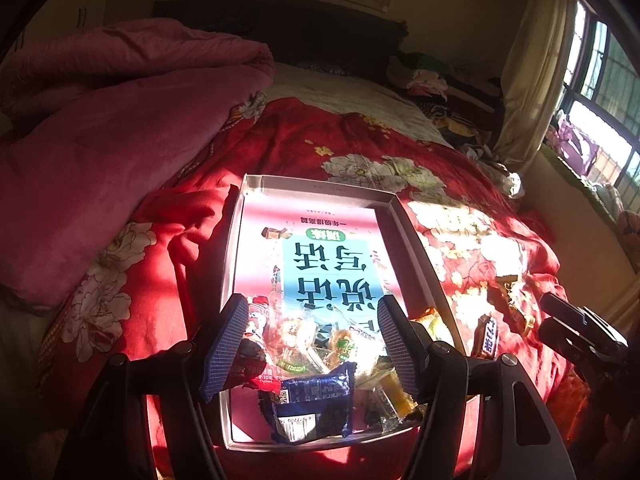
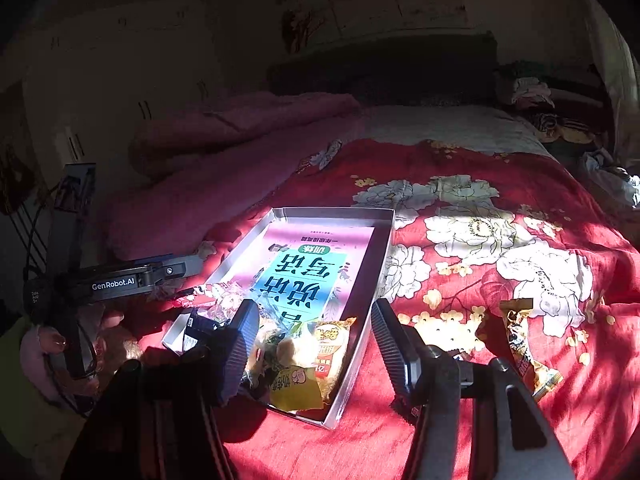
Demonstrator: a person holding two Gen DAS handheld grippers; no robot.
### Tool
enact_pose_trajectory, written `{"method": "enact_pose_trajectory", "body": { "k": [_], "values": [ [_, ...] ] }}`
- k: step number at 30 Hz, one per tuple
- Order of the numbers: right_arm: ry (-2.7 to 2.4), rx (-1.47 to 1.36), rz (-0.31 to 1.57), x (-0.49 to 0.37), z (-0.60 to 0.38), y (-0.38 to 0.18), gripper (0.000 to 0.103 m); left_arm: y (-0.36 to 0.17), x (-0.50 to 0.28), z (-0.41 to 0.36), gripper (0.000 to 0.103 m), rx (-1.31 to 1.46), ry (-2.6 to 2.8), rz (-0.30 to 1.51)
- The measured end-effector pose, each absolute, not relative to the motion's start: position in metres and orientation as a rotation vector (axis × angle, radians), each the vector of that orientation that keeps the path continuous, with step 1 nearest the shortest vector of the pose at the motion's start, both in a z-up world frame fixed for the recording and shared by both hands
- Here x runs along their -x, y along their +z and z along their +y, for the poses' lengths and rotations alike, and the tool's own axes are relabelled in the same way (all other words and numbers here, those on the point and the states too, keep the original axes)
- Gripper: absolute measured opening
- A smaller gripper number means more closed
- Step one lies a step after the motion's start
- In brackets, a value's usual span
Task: Organize snacks
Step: 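Withdraw both grippers toward the blue chocolate bar and candy stick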
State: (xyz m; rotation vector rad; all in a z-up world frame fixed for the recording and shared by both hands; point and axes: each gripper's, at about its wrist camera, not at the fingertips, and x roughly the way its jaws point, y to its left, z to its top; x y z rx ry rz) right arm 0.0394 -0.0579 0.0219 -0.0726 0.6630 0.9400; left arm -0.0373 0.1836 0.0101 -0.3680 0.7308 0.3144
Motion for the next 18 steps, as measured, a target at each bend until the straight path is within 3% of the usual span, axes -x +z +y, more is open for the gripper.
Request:
{"method": "enact_pose_trajectory", "body": {
  "k": [18],
  "values": [
    [0.703, -0.096, 0.665, -0.091, -0.162, 0.026, 0.061, 0.030, 0.001, 0.071, 0.069, 0.242, 0.093, 0.794]
  ]
}}
